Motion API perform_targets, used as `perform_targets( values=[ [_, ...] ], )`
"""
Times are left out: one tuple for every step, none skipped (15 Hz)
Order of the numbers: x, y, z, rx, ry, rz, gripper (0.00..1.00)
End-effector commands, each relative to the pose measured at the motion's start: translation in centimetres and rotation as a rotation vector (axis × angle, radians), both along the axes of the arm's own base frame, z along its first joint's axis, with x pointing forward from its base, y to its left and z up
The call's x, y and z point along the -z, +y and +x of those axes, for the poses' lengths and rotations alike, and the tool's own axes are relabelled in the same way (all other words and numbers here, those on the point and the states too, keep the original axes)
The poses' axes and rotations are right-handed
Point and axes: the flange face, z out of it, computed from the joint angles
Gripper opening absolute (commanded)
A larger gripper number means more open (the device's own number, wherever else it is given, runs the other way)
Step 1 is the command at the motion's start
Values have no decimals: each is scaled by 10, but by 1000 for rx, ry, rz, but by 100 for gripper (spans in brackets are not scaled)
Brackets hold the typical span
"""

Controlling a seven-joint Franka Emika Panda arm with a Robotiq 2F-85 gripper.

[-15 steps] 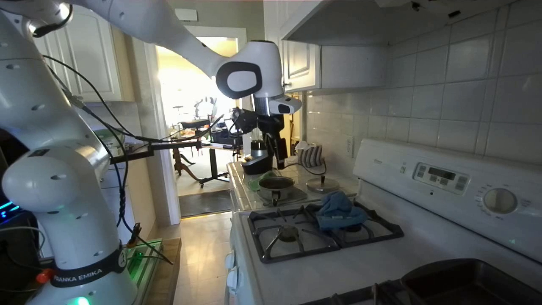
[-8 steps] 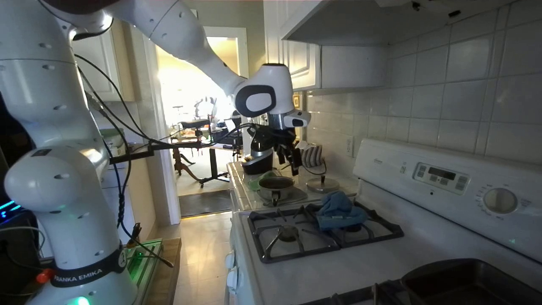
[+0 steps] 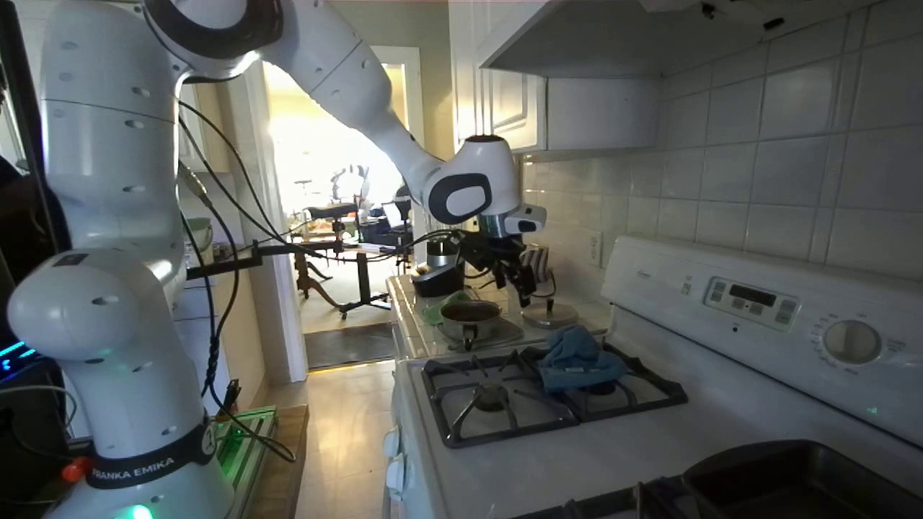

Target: Use the blue cloth to wipe the center of the stove

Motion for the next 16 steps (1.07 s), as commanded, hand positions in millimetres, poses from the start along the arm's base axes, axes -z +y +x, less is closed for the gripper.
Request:
perform_targets(
  values=[
    [0,3,0,-4,6,0,100],
    [0,4,0,-5,6,0,100],
    [0,3,0,-4,6,0,100],
    [0,2,0,-1,6,0,100],
    [0,2,1,0,6,0,100],
    [3,-2,7,49,-36,1,100],
    [6,-3,12,66,-49,5,100],
    [9,-3,17,83,-61,16,100],
    [15,-3,22,96,-73,18,100],
    [20,-5,25,102,-83,15,100],
    [27,-6,28,109,-95,8,100],
    [35,-7,32,113,-115,-5,100],
    [41,-9,35,121,-131,-11,100],
    [48,-10,38,131,-136,-17,100],
    [53,-12,41,145,-139,-18,100],
    [57,-13,45,154,-157,-22,100]
  ],
)
